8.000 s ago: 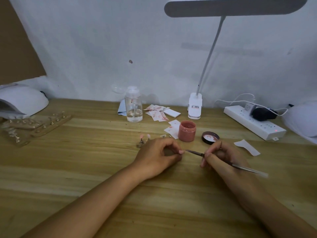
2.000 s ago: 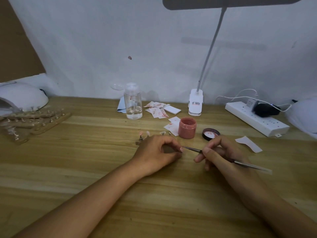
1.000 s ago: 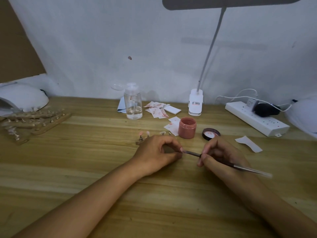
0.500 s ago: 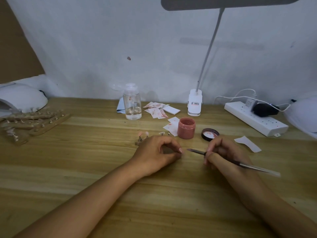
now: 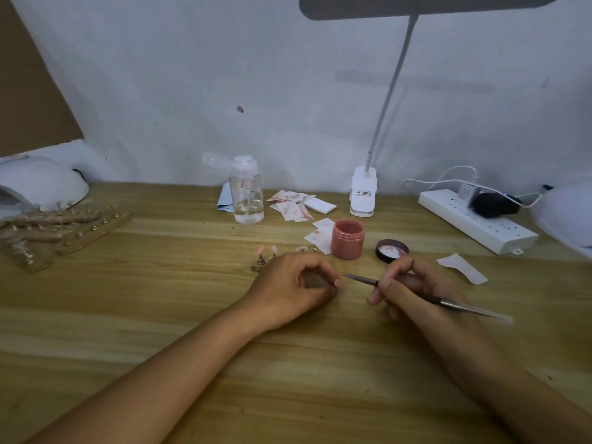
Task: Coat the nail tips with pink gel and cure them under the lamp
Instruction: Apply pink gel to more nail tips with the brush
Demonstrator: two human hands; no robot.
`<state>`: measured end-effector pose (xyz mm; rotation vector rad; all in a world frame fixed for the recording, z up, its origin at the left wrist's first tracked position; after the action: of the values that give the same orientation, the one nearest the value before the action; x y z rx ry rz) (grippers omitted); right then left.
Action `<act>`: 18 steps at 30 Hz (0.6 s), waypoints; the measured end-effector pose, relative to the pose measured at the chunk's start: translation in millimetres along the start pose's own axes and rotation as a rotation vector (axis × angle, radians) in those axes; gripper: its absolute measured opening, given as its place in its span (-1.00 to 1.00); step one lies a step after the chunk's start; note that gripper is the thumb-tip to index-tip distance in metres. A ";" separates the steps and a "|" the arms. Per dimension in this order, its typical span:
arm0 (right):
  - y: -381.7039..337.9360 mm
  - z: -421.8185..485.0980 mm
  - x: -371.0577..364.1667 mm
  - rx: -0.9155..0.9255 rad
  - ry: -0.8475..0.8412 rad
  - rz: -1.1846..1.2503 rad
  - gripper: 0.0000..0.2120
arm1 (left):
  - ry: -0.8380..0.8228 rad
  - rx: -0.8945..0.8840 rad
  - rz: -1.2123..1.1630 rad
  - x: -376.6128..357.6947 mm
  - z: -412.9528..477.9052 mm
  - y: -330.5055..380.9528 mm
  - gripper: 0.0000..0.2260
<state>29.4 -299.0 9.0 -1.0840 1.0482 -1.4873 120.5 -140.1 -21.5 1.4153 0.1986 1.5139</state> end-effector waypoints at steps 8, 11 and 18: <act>-0.2 -0.3 -3.7 -0.023 -0.041 -0.071 -0.99 | -0.006 0.006 0.043 1.0 0.0 1.0 -0.87; -0.5 -0.5 -4.8 -0.024 -0.055 -0.076 -0.99 | -0.007 0.011 0.045 0.7 -0.1 0.4 -0.86; 1.2 -0.7 -5.8 -0.016 -0.060 -0.056 -0.97 | -0.003 -0.007 0.041 0.9 1.1 -0.3 -0.84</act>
<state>29.7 -293.4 6.9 -1.1706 0.9965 -1.4836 121.7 -139.8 -20.8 1.4237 0.1633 1.5445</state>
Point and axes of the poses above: each hand's wrist, its own z-axis towards the middle knuckle, its own x-axis out of the back of the hand, y = z × x, the point moved 6 cm from there along z, towards the middle knuckle, and after that the axes turned 6 degrees about z, right-handed, at the moved point
